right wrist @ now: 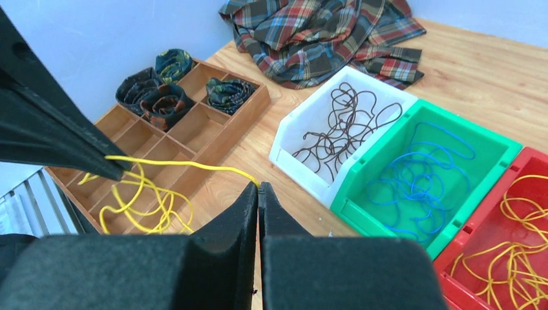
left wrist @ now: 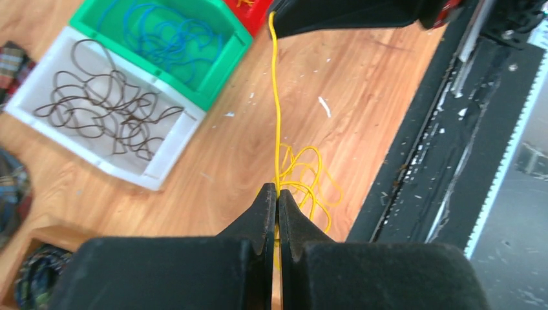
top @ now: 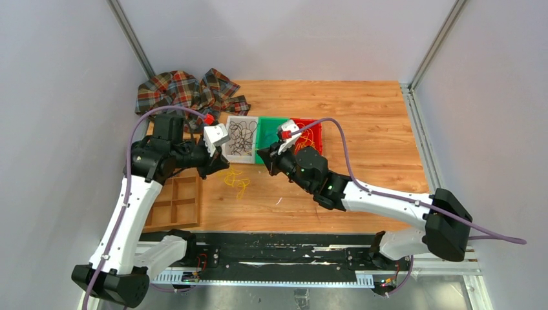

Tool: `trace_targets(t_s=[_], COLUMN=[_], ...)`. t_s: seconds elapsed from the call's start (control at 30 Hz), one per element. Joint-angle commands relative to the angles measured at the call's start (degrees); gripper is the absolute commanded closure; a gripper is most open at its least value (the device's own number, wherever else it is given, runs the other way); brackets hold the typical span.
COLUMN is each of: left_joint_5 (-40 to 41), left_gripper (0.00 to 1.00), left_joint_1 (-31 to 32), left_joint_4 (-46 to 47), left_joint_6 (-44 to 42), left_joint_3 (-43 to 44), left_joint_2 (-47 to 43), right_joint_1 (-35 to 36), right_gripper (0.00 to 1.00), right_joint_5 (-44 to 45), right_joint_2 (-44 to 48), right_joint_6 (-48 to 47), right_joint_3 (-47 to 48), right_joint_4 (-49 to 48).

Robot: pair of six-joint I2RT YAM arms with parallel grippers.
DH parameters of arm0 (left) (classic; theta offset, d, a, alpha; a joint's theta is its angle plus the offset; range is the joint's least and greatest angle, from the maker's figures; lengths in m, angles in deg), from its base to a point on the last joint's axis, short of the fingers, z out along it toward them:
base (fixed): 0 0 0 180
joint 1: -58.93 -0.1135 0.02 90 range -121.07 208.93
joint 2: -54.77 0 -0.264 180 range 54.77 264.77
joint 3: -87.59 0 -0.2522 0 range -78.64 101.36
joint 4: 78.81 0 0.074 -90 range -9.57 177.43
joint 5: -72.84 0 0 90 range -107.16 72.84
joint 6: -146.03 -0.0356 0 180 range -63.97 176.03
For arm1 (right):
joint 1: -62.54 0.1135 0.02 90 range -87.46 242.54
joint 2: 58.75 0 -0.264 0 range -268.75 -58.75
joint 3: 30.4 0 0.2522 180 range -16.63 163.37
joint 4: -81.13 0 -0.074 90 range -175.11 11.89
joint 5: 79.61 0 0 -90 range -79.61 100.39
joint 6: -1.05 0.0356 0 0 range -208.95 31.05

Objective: Untangle the cables

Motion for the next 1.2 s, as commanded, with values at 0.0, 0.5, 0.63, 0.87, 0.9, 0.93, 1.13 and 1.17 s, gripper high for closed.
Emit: trace_targets(t_s=[0.0, 0.5, 0.63, 0.87, 0.9, 0.93, 1.13, 1.17], left_joint_5=[5.38, -1.54, -6.63, -10.31, -10.43, -10.60, -11.38, -11.44], left_gripper=[0.99, 0.98, 0.95, 0.92, 0.92, 0.92, 0.92, 0.92], left_joint_1=[0.36, 0.36, 0.36, 0.32, 0.33, 0.36, 0.31, 0.30], left_joint_4=[-0.47, -0.47, -0.47, -0.47, -0.47, -0.47, -0.39, -0.38], left_joint_6=[-2.86, 0.41, 4.27, 9.50, 10.04, 10.45, 10.60, 10.64], left_joint_3=[2.11, 5.64, 7.97, 10.69, 10.94, 11.16, 10.73, 10.47], left_joint_2=[-1.90, -5.02, -5.15, -4.32, -4.08, -3.94, -4.26, -4.38], right_joint_1=[0.49, -0.26, -0.30, 0.05, 0.05, 0.05, 0.14, 0.14], right_gripper=[0.99, 0.99, 0.75, 0.53, 0.51, 0.48, 0.46, 0.48], right_joint_5=[3.82, -4.35, -15.34, -24.49, -24.99, -24.94, -25.48, -25.27], right_joint_2=[3.70, 14.49, 13.81, 12.03, 11.51, 10.80, 8.58, 8.20], right_joint_6=[-3.19, -2.12, -1.68, 4.26, 5.28, 6.13, 5.11, 4.54], right_joint_3=[-0.97, 1.72, 1.57, -2.82, -3.48, -3.80, -2.01, -1.00], right_joint_4=[2.07, 7.85, 7.09, -2.41, -4.58, -6.75, -10.47, -9.26])
